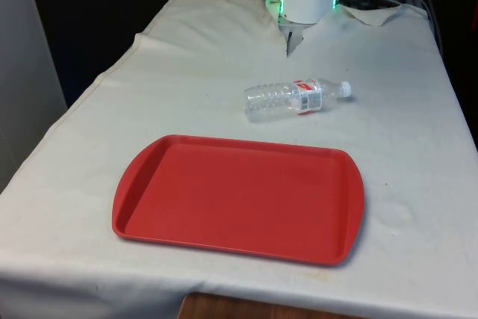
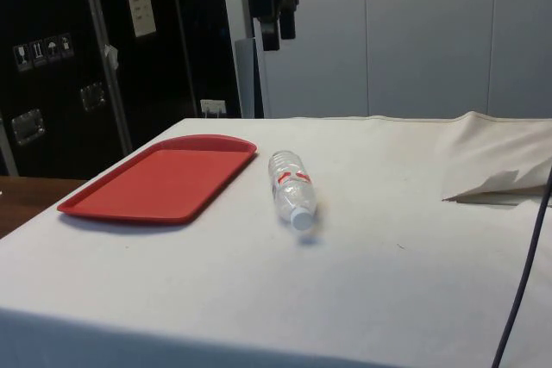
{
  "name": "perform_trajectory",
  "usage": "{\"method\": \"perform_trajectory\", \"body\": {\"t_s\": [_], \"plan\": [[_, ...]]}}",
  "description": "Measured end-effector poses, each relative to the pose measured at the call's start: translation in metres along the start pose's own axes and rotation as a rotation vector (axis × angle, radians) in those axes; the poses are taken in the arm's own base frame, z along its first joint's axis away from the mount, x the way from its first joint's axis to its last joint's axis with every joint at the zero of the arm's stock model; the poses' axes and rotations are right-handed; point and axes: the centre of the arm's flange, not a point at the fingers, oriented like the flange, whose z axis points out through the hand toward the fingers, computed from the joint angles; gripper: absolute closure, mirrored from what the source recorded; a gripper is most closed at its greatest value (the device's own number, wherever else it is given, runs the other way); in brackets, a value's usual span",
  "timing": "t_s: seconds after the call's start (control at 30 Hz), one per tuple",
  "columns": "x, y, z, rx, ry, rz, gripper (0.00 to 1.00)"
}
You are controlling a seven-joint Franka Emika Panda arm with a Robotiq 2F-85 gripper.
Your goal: Place the bottle upright on the tray.
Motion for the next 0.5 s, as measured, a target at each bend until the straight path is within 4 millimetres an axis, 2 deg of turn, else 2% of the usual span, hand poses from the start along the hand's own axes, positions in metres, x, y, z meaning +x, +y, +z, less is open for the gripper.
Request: {"method": "perform_trajectory", "body": {"t_s": [0.13, 0.5], "plan": [[-0.001, -0.001, 0.013, -0.001, -0.002, -0.006, 0.0], [-0.003, -0.004, 0.031, -0.003, -0.008, -0.022, 0.0]]}}
